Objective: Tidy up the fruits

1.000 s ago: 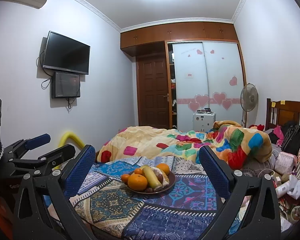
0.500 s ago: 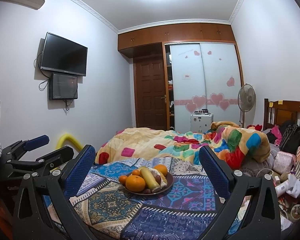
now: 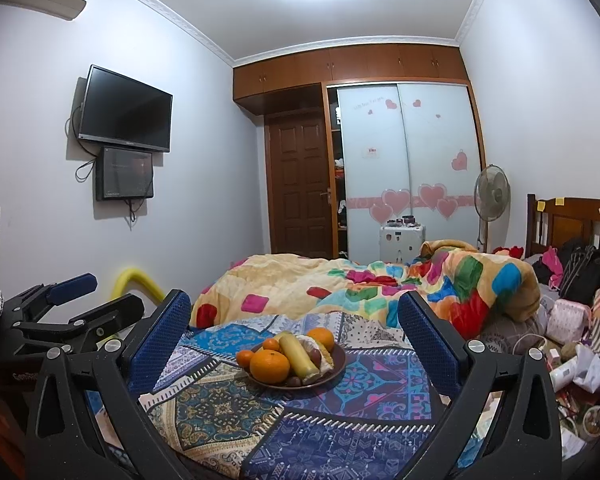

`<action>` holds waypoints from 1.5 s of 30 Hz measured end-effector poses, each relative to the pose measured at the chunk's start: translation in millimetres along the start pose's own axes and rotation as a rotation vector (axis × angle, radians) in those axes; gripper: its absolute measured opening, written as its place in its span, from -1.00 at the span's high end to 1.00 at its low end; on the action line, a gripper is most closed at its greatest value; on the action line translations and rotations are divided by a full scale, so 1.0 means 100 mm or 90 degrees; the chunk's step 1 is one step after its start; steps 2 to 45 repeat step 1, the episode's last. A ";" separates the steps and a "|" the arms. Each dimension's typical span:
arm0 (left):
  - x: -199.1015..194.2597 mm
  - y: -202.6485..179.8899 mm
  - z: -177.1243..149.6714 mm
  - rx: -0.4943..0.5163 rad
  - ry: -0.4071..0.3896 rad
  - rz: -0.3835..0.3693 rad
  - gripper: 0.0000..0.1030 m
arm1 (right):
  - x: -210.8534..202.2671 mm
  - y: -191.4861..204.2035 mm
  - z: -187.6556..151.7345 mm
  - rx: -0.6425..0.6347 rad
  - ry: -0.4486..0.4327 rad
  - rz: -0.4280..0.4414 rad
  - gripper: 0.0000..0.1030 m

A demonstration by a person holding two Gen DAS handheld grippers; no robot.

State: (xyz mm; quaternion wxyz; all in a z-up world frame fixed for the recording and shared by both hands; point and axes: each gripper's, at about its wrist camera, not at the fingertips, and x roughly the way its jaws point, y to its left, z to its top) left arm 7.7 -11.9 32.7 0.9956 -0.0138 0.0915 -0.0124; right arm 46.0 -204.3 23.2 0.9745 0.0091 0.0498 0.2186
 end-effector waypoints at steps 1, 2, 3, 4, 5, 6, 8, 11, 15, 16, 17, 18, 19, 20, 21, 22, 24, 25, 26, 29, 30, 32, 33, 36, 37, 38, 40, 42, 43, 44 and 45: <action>0.00 0.00 0.00 0.000 0.001 0.000 -1.00 | 0.00 0.00 0.00 0.001 0.001 0.000 -1.00; 0.00 0.00 0.00 0.000 0.001 0.000 -1.00 | 0.00 0.00 0.00 0.001 0.001 0.000 -1.00; 0.00 0.00 0.00 0.000 0.001 0.000 -1.00 | 0.00 0.00 0.00 0.001 0.001 0.000 -1.00; 0.00 0.00 0.00 0.000 0.001 0.000 -1.00 | 0.00 0.00 0.00 0.001 0.001 0.000 -1.00; 0.00 0.00 0.00 0.000 0.001 0.000 -1.00 | 0.00 0.00 0.00 0.001 0.001 0.000 -1.00; 0.00 0.00 0.00 0.000 0.001 0.000 -1.00 | 0.00 0.00 0.00 0.001 0.001 0.000 -1.00; 0.00 0.00 0.00 0.000 0.001 0.000 -1.00 | 0.00 0.00 0.00 0.001 0.001 0.000 -1.00; 0.00 0.00 0.00 0.000 0.001 0.000 -1.00 | 0.00 0.00 0.00 0.001 0.001 0.000 -1.00; 0.00 0.00 0.00 0.000 0.001 0.000 -1.00 | 0.00 0.00 0.00 0.001 0.001 0.000 -1.00; 0.00 0.00 0.00 0.000 0.001 0.000 -1.00 | 0.00 0.00 0.00 0.001 0.001 0.000 -1.00; 0.00 0.00 0.00 0.000 0.001 0.000 -1.00 | 0.00 0.00 0.00 0.001 0.001 0.000 -1.00; 0.00 0.00 0.00 0.000 0.001 0.000 -1.00 | 0.00 0.00 0.00 0.001 0.001 0.000 -1.00; 0.00 0.00 0.00 0.000 0.001 0.000 -1.00 | 0.00 0.00 0.00 0.001 0.001 0.000 -1.00; 0.00 0.00 0.00 0.000 0.001 0.000 -1.00 | 0.00 0.00 0.00 0.001 0.001 0.000 -1.00; 0.00 0.00 0.00 0.000 0.001 0.000 -1.00 | 0.00 0.00 0.00 0.001 0.001 0.000 -1.00; 0.00 0.00 0.00 0.000 0.001 0.000 -1.00 | 0.00 0.00 0.00 0.001 0.001 0.000 -1.00; 0.00 0.00 0.00 0.000 0.001 0.000 -1.00 | 0.00 0.00 0.00 0.001 0.001 0.000 -1.00; 0.00 0.00 0.00 0.000 0.001 0.000 -1.00 | 0.00 0.00 0.00 0.001 0.001 0.000 -1.00; 0.00 0.00 0.00 0.000 0.001 0.000 -1.00 | 0.00 0.00 0.00 0.001 0.001 0.000 -1.00; 0.00 0.00 0.00 0.000 0.001 0.000 -1.00 | 0.00 0.00 0.00 0.001 0.001 0.000 -1.00; 0.00 0.00 0.00 0.000 0.001 0.000 -1.00 | 0.00 0.00 0.00 0.001 0.001 0.000 -1.00; 0.00 0.00 0.00 0.000 0.001 0.000 -1.00 | 0.00 0.00 0.00 0.001 0.001 0.000 -1.00; 0.00 0.00 0.00 0.000 0.001 0.000 -1.00 | 0.00 0.00 0.00 0.001 0.001 0.000 -1.00; 0.00 0.00 0.00 0.000 0.001 0.000 -1.00 | 0.00 0.00 0.00 0.001 0.001 0.000 -1.00; 0.00 0.00 0.00 0.000 0.001 0.000 -1.00 | 0.00 0.00 0.00 0.001 0.001 0.000 -1.00; 0.00 0.00 0.00 0.000 0.001 0.000 -1.00 | 0.00 0.00 0.00 0.001 0.001 0.000 -1.00; 0.00 0.00 0.00 0.000 0.001 0.000 -1.00 | 0.00 0.00 0.00 0.001 0.001 0.000 -1.00; 0.00 0.00 0.00 0.000 0.001 0.000 -1.00 | 0.00 0.00 0.00 0.001 0.001 0.000 -1.00; 0.00 0.00 0.00 0.000 0.001 0.000 -1.00 | 0.00 0.00 0.00 0.001 0.001 0.000 -1.00; 0.00 0.00 0.00 0.000 0.001 0.000 -1.00 | 0.00 0.00 0.00 0.001 0.001 0.000 -1.00; 0.00 0.00 0.00 0.000 0.001 0.000 -1.00 | 0.00 0.00 0.00 0.001 0.001 0.000 -1.00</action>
